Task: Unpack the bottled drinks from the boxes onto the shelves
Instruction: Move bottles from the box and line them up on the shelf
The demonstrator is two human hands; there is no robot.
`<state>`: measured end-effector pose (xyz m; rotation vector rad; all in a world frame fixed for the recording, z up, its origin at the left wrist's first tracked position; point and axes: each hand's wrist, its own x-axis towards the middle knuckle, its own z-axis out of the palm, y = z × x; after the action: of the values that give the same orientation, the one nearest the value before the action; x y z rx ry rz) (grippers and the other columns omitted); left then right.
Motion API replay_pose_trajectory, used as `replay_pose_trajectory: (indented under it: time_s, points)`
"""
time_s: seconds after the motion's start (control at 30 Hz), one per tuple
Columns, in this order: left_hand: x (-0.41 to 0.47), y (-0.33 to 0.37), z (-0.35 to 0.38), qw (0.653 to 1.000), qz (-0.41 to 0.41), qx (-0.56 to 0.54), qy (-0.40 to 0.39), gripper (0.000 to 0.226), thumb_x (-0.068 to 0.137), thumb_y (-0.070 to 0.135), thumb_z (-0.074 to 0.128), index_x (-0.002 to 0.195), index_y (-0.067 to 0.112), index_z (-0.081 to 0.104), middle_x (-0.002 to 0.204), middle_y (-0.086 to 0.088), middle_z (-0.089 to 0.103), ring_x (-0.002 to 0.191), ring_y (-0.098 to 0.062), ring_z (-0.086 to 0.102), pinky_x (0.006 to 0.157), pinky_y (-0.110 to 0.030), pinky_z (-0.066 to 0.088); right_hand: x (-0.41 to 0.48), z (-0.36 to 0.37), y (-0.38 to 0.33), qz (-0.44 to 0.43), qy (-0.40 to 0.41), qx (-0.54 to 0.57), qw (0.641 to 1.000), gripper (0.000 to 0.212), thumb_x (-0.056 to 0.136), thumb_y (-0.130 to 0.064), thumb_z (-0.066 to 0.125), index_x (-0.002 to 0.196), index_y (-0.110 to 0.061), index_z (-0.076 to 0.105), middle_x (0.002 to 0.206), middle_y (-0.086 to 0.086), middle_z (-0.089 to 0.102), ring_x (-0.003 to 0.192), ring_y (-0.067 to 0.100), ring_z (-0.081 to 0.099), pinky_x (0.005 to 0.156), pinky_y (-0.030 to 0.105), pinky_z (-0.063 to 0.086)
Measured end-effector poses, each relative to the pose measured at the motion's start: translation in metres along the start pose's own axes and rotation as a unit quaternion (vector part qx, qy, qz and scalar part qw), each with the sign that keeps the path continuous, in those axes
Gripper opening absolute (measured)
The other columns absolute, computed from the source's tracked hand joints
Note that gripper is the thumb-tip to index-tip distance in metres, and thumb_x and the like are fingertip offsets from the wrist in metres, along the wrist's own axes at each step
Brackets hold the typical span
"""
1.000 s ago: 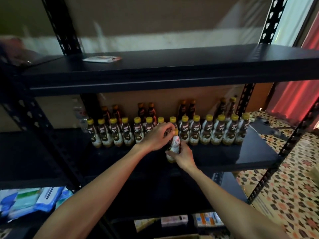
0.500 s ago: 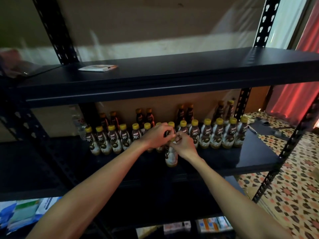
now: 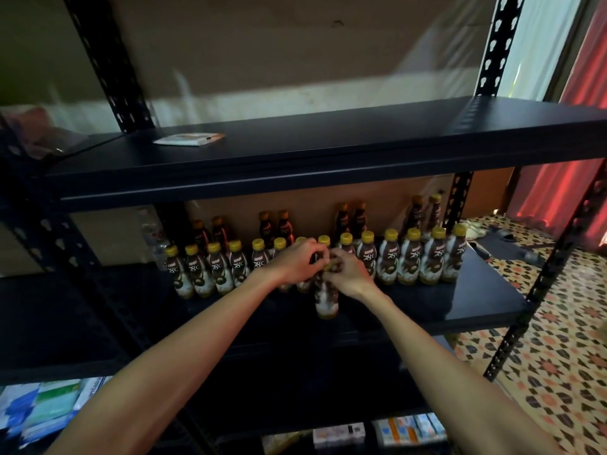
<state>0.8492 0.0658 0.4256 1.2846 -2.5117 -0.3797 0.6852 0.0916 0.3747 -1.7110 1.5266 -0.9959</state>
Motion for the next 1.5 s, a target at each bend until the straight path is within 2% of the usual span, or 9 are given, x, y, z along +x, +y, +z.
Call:
replay_pose_trajectory:
  time_s: [0.17, 0.37, 0.53, 0.7, 1.03, 1.17, 1.3, 1.37, 1.5]
  points:
    - [-0.004, 0.007, 0.000, 1.000, 0.003, 0.008, 0.003, 0.005, 0.099, 0.033, 0.055, 0.101, 0.034, 0.060, 0.109, 0.006, 0.053, 0.106, -0.015, 0.051, 0.091, -0.039, 0.048, -0.006, 0.003, -0.007, -0.008, 0.006, 0.025, 1.000, 0.057, 0.081, -0.012, 0.075, 0.134, -0.021, 0.056, 0.113, -0.006, 0.062, 0.105, 0.010, 0.056, 0.084, 0.022, 0.042]
    - [-0.006, 0.011, 0.002, 1.000, -0.003, 0.013, -0.004, 0.012, 0.098, 0.033, 0.058, 0.109, 0.028, 0.057, 0.110, 0.005, 0.056, 0.102, -0.016, 0.056, 0.085, -0.037, 0.050, 0.000, 0.004, 0.000, 0.027, -0.002, 0.018, 0.999, 0.043, 0.080, -0.011, 0.074, 0.119, -0.021, 0.060, 0.102, -0.004, 0.067, 0.097, 0.015, 0.063, 0.078, 0.025, 0.047]
    - [0.000, 0.015, 0.006, 0.999, -0.010, -0.030, -0.023, 0.034, 0.093, 0.025, 0.067, 0.124, 0.021, 0.054, 0.115, 0.002, 0.062, 0.100, -0.015, 0.061, 0.086, -0.037, 0.053, 0.000, 0.002, 0.003, 0.034, -0.046, 0.027, 0.998, 0.063, 0.073, -0.015, 0.083, 0.129, -0.024, 0.055, 0.113, -0.006, 0.066, 0.106, 0.013, 0.061, 0.086, 0.027, 0.049]
    - [0.020, 0.016, 0.017, 0.999, -0.021, -0.027, -0.021, 0.027, 0.088, 0.020, 0.071, 0.115, 0.019, 0.063, 0.109, 0.002, 0.065, 0.099, -0.016, 0.063, 0.088, -0.038, 0.052, -0.004, -0.002, 0.019, 0.041, -0.053, 0.000, 0.998, 0.025, 0.081, -0.014, 0.080, 0.097, -0.024, 0.064, 0.097, -0.006, 0.067, 0.096, 0.014, 0.063, 0.063, 0.013, 0.041]
    - [0.086, 0.090, 0.051, 0.998, 0.002, -0.042, -0.052, 0.025, 0.081, 0.023, 0.071, 0.105, 0.019, 0.065, 0.099, 0.006, 0.063, 0.089, -0.010, 0.060, 0.075, -0.018, 0.048, -0.013, -0.085, 0.068, 0.050, -0.020, -0.044, 0.998, 0.034, 0.085, -0.016, 0.074, 0.117, -0.012, 0.066, 0.118, 0.009, 0.070, 0.113, 0.027, 0.063, 0.094, 0.040, 0.051]
    - [0.118, 0.123, 0.075, 0.998, 0.006, -0.045, -0.054, 0.021, 0.076, 0.031, 0.067, 0.096, 0.028, 0.063, 0.095, 0.004, 0.067, 0.088, -0.015, 0.065, 0.080, -0.039, 0.054, -0.018, -0.126, 0.096, 0.049, -0.007, -0.047, 0.998, 0.037, 0.086, -0.020, 0.072, 0.122, -0.015, 0.063, 0.121, 0.010, 0.068, 0.114, 0.029, 0.062, 0.090, 0.038, 0.050]
    - [0.148, 0.167, 0.095, 0.997, 0.006, -0.054, -0.054, 0.021, 0.078, 0.024, 0.068, 0.098, 0.023, 0.063, 0.093, 0.003, 0.067, 0.086, -0.016, 0.064, 0.075, -0.032, 0.051, -0.019, -0.169, 0.125, 0.036, 0.009, -0.059, 0.998, 0.040, 0.086, -0.021, 0.073, 0.123, -0.011, 0.062, 0.121, 0.012, 0.068, 0.114, 0.031, 0.062, 0.088, 0.038, 0.050]
    - [0.163, 0.185, 0.105, 0.997, 0.008, -0.059, -0.050, 0.019, 0.081, 0.015, 0.068, 0.100, 0.014, 0.064, 0.093, 0.000, 0.066, 0.086, -0.016, 0.062, 0.071, -0.020, 0.046, -0.021, -0.190, 0.138, 0.032, 0.012, -0.066, 0.997, 0.039, 0.087, -0.023, 0.073, 0.122, -0.010, 0.063, 0.118, 0.011, 0.069, 0.110, 0.030, 0.063, 0.079, 0.032, 0.045]
    - [0.186, 0.218, 0.121, 0.997, 0.015, -0.051, -0.050, 0.017, 0.081, 0.013, 0.067, 0.097, 0.017, 0.063, 0.097, -0.002, 0.064, 0.089, -0.019, 0.061, 0.078, -0.030, 0.048, -0.021, -0.222, 0.166, 0.048, 0.035, -0.049, 0.997, 0.044, 0.083, -0.032, 0.076, 0.123, -0.021, 0.063, 0.118, 0.005, 0.070, 0.107, 0.026, 0.064, 0.073, 0.027, 0.040]
